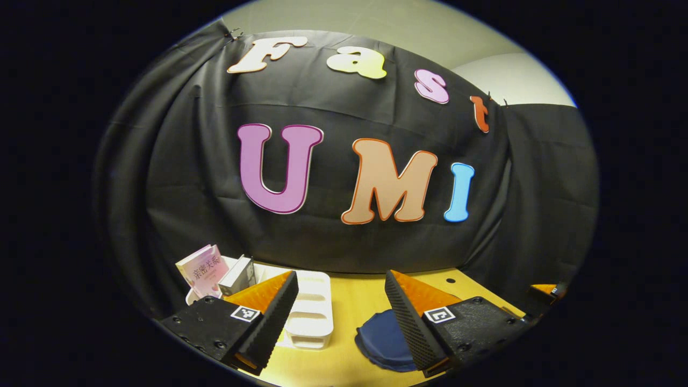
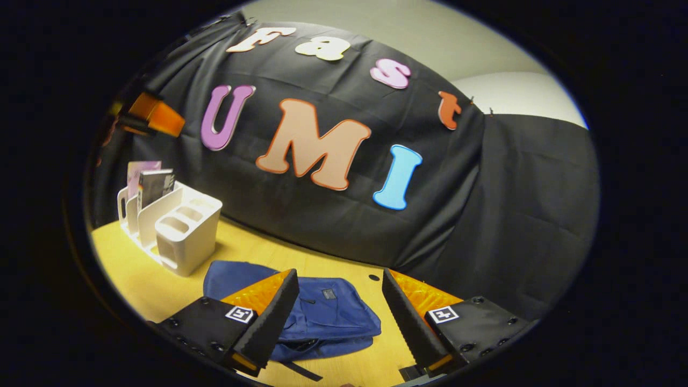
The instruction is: Open the schoolbag, grab two books from the bookshelf and put them into the schoolbag.
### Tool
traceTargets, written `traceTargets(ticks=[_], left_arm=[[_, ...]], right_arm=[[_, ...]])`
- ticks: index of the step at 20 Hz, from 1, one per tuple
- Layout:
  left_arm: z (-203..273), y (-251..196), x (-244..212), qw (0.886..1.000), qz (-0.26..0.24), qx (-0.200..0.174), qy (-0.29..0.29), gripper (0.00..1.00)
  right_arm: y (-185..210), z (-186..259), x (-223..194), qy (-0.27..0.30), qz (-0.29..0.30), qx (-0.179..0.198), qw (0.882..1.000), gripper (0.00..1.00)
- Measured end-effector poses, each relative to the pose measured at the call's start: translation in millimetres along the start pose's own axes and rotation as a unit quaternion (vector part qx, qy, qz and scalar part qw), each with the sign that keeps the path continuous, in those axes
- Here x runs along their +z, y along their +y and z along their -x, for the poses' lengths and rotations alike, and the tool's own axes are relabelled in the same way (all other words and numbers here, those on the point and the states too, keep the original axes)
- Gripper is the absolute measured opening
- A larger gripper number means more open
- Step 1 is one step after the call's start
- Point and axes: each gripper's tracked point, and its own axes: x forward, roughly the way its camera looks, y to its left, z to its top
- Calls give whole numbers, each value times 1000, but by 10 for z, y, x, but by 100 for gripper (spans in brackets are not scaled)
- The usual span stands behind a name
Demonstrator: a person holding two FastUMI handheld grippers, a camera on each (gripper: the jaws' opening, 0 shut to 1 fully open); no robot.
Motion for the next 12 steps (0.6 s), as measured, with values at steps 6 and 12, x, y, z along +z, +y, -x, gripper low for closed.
traceTargets(ticks=[6, 12], left_arm=[[-89, 377, -150, 999, -16, 24, 22, 95], [-171, 696, -229, 999, -18, 41, 31, 95]], right_arm=[[530, 35, -579, 31, 134, 38, 990, 98], [978, 73, -1077, 59, 239, 69, 967, 91]])
